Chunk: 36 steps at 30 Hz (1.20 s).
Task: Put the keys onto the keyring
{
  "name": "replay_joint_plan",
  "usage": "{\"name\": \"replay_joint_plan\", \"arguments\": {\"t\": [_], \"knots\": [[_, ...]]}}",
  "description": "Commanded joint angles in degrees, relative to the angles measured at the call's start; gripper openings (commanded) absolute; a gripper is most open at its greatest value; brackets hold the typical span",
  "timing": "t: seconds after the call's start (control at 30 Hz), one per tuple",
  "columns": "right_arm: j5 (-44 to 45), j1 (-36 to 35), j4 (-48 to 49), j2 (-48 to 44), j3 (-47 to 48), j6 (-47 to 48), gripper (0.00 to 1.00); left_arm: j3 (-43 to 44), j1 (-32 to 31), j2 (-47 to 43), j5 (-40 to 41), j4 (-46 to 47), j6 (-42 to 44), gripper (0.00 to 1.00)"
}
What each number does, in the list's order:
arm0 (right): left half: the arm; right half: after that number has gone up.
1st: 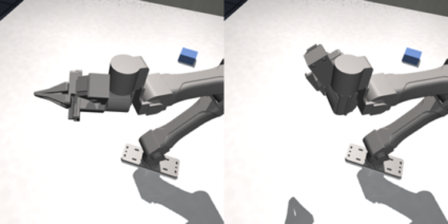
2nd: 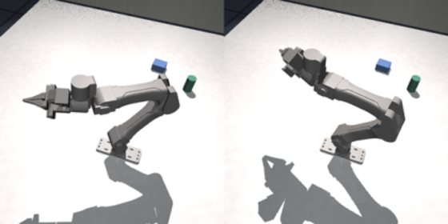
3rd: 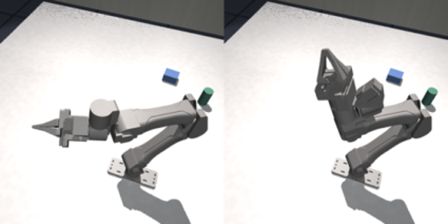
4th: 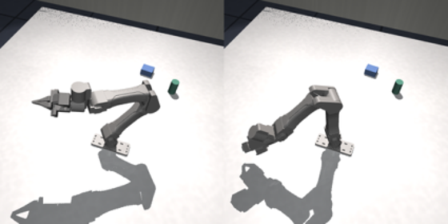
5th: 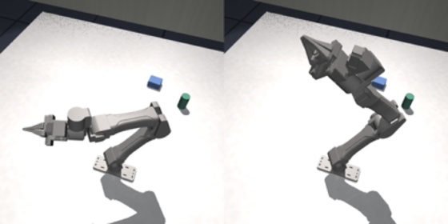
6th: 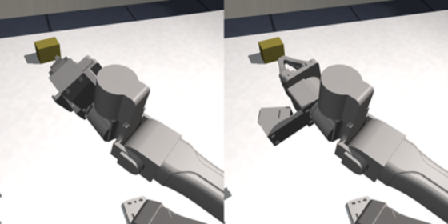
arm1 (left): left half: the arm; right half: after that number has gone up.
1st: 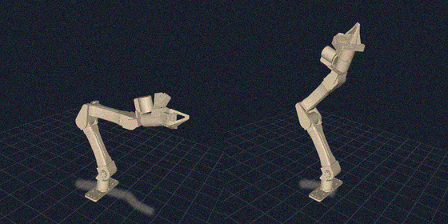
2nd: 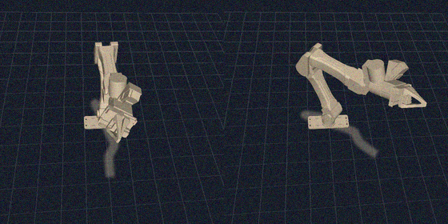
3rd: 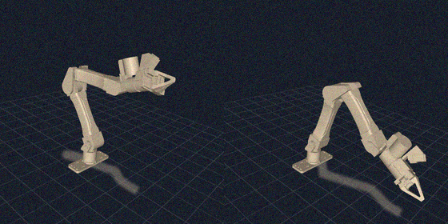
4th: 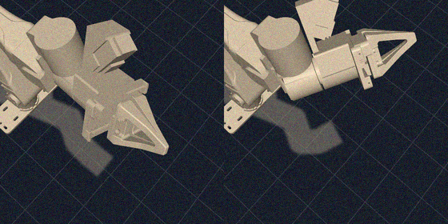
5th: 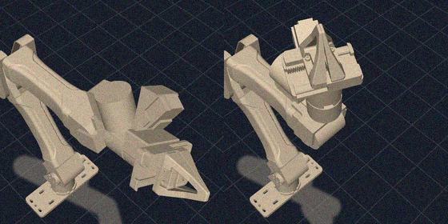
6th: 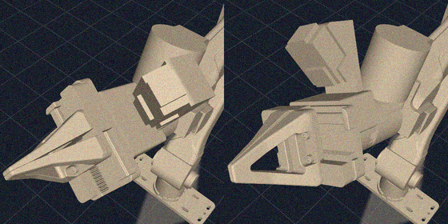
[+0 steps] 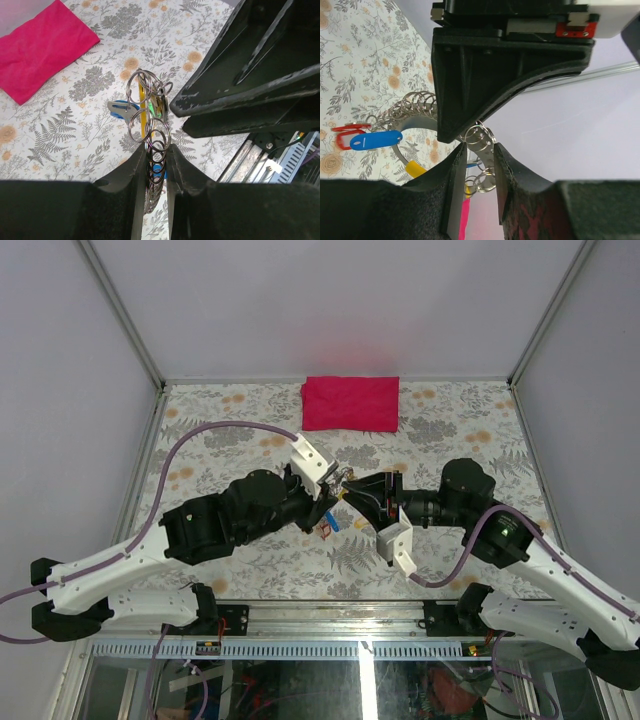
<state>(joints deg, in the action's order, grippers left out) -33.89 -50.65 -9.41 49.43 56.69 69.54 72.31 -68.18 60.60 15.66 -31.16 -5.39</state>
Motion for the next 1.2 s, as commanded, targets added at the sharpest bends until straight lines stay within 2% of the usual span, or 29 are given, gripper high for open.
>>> {"name": "replay_joint_plan", "arguments": {"t": [0.0, 0.37, 1.17], "knots": [[0.05, -0.67, 0.09, -1.50, 3.06, -0.41, 0.33, 2.76, 0.29, 0.17, -0.87, -0.69, 4.93, 0.00], [-2.09, -0.75, -1.53, -0.15, 3.83, -3.11, 0.31, 3.86, 0.21, 0.73, -4.70, -2.36, 15.93, 0.00], [-2.24, -1.07, -1.75, 3.49, 5.20, -3.68, 0.32, 5.56, -0.18, 2.42, -6.65, -5.69, 18.41, 0.00]]}}
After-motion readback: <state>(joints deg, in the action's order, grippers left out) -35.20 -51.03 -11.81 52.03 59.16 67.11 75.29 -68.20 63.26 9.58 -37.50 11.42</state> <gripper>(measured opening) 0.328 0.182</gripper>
